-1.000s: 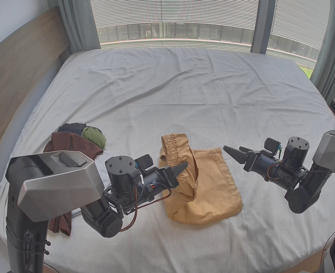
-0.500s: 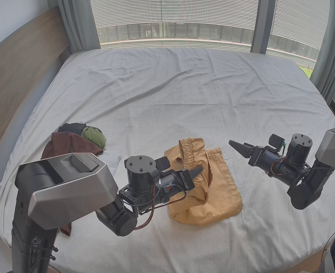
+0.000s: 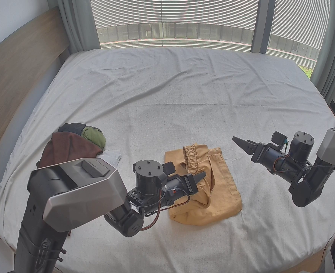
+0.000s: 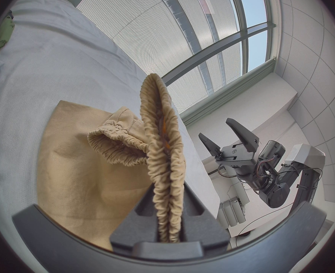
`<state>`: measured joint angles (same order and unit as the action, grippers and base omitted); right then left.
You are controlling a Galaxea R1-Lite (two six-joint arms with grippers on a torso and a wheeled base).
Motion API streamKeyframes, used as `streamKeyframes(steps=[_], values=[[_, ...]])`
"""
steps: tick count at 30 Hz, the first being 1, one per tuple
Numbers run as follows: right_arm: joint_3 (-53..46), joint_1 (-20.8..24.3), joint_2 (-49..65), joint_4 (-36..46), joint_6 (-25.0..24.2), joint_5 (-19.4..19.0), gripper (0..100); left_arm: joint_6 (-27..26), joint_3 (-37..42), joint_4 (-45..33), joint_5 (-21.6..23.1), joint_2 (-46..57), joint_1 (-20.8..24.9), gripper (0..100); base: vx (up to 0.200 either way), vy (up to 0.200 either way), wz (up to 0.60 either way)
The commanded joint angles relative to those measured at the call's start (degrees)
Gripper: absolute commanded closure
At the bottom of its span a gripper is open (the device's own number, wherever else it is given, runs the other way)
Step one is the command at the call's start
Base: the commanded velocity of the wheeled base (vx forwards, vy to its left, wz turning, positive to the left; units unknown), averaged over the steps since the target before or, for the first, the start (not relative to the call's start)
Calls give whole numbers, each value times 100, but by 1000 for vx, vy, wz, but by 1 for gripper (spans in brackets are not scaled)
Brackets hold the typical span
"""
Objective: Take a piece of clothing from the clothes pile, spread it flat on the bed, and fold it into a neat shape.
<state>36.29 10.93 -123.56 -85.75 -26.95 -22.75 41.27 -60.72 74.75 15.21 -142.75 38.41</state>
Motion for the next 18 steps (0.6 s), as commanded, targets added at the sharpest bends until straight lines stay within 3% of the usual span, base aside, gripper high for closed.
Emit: streamKeyframes(steps=[1,5,6,18], values=[[1,5,-1,-3,-3,-2,0,-4,-10,-5,-10,-165,-9,100,0,0,0],[1,5,-10,-3,-3,-2,0,-22,-63,-13,-10,-244,-9,100,0,0,0],[1,5,-10,-3,-3,-2,0,-22,-63,-13,-10,-253,-9,0,0,0,0],[-8,14,-19,-3,-3,-46,0,-75,104,57,-247,-209,-36,0,0,0,0]])
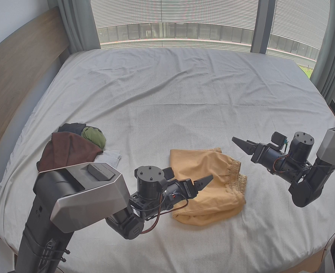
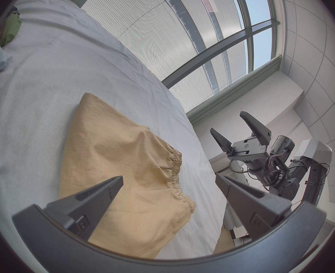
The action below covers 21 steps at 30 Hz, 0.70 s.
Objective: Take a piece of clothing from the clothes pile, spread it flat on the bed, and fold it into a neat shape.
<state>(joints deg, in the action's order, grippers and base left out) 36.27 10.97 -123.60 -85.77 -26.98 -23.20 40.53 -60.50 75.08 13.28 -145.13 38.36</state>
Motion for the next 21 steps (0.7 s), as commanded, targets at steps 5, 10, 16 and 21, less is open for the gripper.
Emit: streamKeyframes(steps=[5,10,16,21], values=[[-41,45,-33,-1,0,0,0,-116,531,244,-62,275,-233,0,0,0,0],[-85,81,-50,8,8,0,0,-344,1040,587,-44,406,-453,0,0,0,0],[-199,81,-33,307,17,0,0,-344,1559,1026,0,565,-734,0,0,0,0],[-243,81,-85,483,70,-27,0,-344,1858,1167,8,899,-910,0,0,0,0]])
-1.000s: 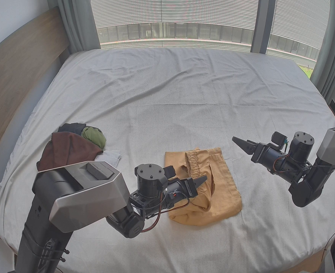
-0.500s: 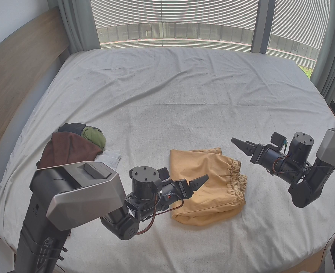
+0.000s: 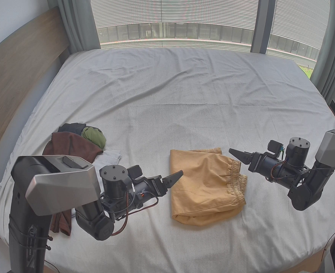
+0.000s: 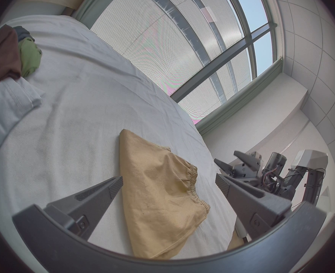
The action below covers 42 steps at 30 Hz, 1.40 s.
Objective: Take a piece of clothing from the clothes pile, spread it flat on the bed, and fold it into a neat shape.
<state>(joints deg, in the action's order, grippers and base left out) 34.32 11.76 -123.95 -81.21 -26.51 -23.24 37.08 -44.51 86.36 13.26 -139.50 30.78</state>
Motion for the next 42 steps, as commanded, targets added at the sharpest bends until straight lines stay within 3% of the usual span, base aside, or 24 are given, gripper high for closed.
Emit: streamKeyframes(steps=[1,6,16,24,33,37,42], values=[[-57,10,-85,18,24,-32,0,1,302,21,10,397,-169,0,0,0,0],[-180,177,-85,53,85,-32,0,-8,548,-5,124,854,-362,0,0,0,0],[-417,300,-76,308,401,-32,0,-439,1955,162,1179,2058,-1338,0,0,0,0],[-549,291,-76,783,832,-32,0,-896,2464,144,1319,2515,-1733,0,0,0,0],[-540,107,-50,1257,832,-23,0,-2416,3317,188,1416,2313,-1812,0,0,0,0],[-514,89,-50,1433,823,21,0,-2750,3414,197,1451,2155,-1883,0,0,0,0],[-514,-130,-24,1741,823,144,0,-3436,3546,197,1811,1847,-2111,0,0,0,0]])
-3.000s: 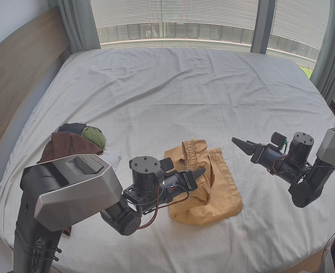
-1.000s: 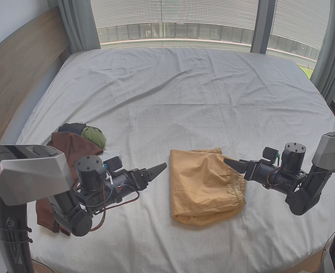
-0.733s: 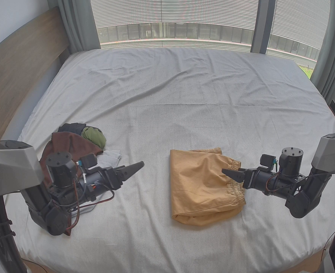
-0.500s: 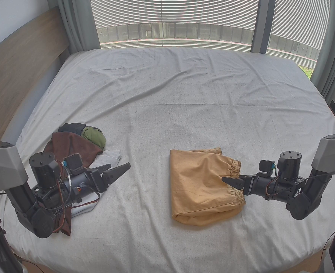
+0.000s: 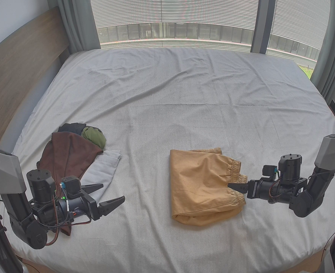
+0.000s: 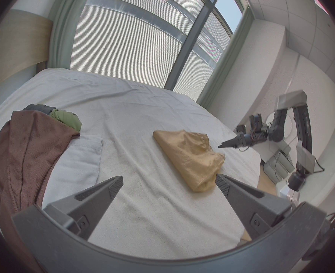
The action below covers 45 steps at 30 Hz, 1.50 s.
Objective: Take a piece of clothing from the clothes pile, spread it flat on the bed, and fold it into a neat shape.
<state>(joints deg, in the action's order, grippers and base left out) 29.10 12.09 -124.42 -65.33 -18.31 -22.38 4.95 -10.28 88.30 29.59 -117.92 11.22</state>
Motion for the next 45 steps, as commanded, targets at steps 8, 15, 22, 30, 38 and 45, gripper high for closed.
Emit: streamKeyframes(steps=[8,15,22,30,38,45], values=[[122,-304,-30,750,-15,59,0,-284,131,3,205,-337,-172,0,0,0,0],[245,-295,-434,943,-59,50,0,-266,175,12,214,-346,-172,0,0,0,0],[368,-251,-830,855,-76,59,0,-266,184,3,214,-346,-172,0,0,0,0],[535,-76,-1137,846,-243,59,0,-266,219,12,214,-337,-172,0,0,0,0],[588,162,-1392,319,-586,111,0,-284,219,12,214,-319,-181,0,0,0,0],[571,285,-1410,205,-709,190,0,-293,228,12,214,-311,-181,0,0,0,0]])
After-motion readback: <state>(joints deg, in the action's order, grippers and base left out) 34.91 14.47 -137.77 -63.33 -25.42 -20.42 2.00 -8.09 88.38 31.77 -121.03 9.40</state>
